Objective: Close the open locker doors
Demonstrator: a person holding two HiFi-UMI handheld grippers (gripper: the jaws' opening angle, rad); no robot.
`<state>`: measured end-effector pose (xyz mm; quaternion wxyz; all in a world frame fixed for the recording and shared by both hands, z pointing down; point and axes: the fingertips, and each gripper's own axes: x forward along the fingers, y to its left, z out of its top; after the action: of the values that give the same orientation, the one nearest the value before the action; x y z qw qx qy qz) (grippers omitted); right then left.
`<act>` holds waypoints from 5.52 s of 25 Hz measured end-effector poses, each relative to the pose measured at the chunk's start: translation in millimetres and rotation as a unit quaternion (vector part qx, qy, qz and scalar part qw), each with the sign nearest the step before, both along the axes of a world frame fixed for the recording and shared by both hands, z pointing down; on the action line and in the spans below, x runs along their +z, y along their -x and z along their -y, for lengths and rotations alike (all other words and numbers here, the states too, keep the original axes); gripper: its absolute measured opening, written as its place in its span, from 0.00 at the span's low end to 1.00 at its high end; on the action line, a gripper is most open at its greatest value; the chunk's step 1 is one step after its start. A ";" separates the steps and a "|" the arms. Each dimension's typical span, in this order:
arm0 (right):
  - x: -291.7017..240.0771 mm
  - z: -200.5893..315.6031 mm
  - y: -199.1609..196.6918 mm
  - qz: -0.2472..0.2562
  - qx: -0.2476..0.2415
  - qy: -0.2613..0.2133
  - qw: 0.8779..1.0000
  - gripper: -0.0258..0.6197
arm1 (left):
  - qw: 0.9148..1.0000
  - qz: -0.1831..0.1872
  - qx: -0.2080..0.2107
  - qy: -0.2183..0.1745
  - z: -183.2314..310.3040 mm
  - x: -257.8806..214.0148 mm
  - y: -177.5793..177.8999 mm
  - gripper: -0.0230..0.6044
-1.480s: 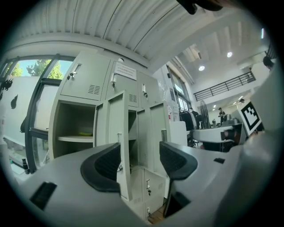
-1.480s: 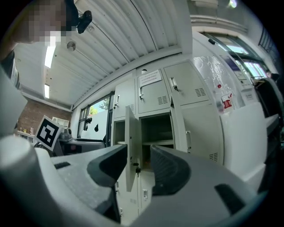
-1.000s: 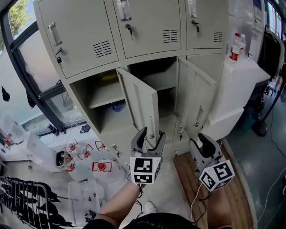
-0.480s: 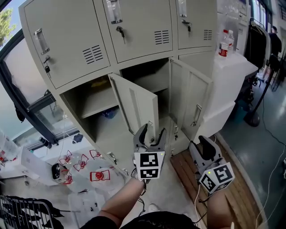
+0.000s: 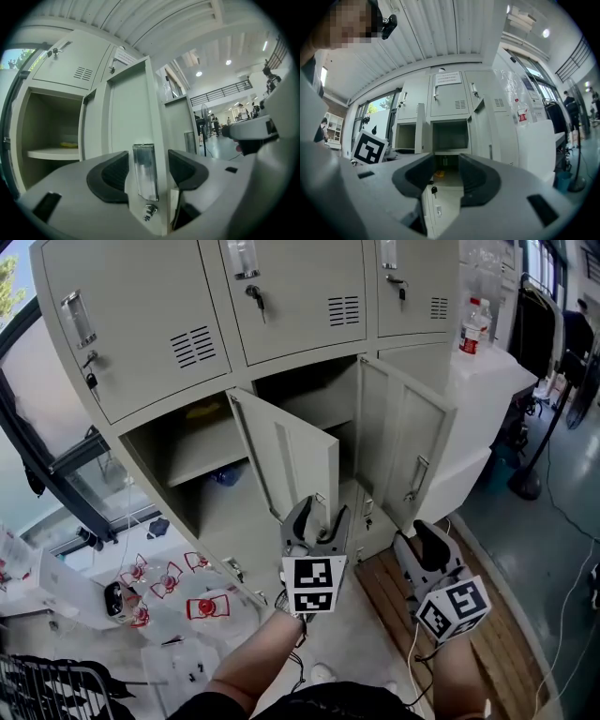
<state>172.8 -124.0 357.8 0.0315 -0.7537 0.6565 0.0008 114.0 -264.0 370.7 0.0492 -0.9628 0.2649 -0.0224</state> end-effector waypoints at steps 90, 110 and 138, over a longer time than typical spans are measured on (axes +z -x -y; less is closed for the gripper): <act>-9.9 267.5 183.1 0.002 -0.346 -0.004 0.938 0.27 | 0.933 -0.008 -0.360 -0.018 186.1 -3.4 272.1 0.29; -2.3 305.9 182.9 0.004 -0.384 -0.003 0.923 0.27 | 0.906 0.004 -0.423 -0.029 236.6 -6.0 274.9 0.31; 2.1 327.7 191.5 0.009 -0.403 0.001 0.915 0.27 | 0.905 0.016 -0.425 -0.022 264.5 1.9 269.4 0.36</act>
<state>-18.7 -451.7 359.9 0.0344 -0.4252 0.9043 -0.0192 -155.4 -528.6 372.6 0.0600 -0.7572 0.6484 -0.0504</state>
